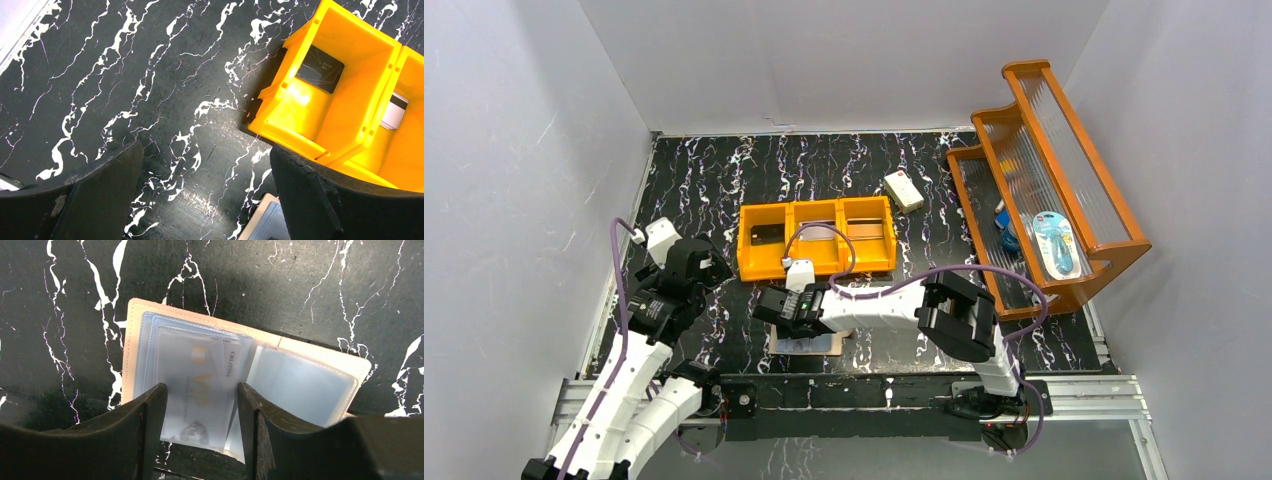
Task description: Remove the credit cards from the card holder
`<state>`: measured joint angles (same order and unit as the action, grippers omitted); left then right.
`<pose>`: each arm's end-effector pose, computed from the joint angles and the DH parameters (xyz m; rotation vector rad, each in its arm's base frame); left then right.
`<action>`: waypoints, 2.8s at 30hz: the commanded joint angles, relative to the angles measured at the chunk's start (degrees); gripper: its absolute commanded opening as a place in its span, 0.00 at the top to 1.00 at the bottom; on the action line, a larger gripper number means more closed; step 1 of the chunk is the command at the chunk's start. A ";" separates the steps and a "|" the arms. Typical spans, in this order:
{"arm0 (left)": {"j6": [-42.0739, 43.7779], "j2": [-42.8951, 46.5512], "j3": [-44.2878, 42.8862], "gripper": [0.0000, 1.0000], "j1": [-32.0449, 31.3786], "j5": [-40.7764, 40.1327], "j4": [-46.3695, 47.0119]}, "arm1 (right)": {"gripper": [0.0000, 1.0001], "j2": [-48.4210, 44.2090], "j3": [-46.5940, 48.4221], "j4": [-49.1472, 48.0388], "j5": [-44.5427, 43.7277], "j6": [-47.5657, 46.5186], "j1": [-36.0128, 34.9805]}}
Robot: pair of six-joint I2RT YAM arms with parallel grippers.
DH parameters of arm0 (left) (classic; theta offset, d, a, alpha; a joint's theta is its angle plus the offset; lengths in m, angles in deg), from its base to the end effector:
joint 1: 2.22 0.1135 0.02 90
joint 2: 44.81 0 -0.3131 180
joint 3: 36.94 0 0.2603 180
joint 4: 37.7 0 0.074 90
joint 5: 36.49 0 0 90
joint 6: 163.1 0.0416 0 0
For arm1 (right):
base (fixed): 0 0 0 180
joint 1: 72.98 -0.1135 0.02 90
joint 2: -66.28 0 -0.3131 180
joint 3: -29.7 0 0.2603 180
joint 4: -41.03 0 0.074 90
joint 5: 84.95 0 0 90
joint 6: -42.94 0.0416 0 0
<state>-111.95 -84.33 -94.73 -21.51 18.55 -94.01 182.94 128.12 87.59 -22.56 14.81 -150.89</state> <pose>0.1124 -0.0141 0.3277 -0.6669 1.9926 0.0799 0.1141 0.4408 0.2115 -0.2151 2.5211 0.3169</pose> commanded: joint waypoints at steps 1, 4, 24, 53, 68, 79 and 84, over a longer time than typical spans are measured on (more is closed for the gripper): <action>-0.29 -0.10 -1.11 0.02 0.20 -1.29 -0.83 | 0.53 -0.75 -2.95 1.11 -0.56 -0.25 0.00; 0.14 -0.24 -0.98 0.02 0.22 -0.53 -0.53 | 0.59 -3.05 -5.46 -2.34 -0.05 -1.43 0.09; 2.89 -5.18 0.64 0.06 0.21 29.96 4.05 | 0.86 -12.91 -19.91 -7.59 1.68 -8.73 4.08; 6.85 -3.91 0.14 0.02 0.22 14.97 3.89 | 0.30 -12.41 -12.72 -1.39 2.58 3.91 4.06; 6.23 -3.45 0.50 0.02 0.19 15.60 4.13 | 0.31 -11.37 -17.52 -7.86 6.38 4.22 3.53; 6.15 -4.44 0.45 0.02 0.21 16.89 4.02 | 0.32 -16.48 -25.10 -18.74 11.67 4.73 5.51; 6.41 -5.33 2.38 0.02 0.21 33.81 8.03 | 0.38 -22.33 -36.71 -31.23 18.77 8.09 8.94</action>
<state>-105.90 -89.08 -94.06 -21.45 40.32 -88.28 162.96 97.68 65.31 -10.74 19.38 -143.66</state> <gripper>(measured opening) 0.982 0.637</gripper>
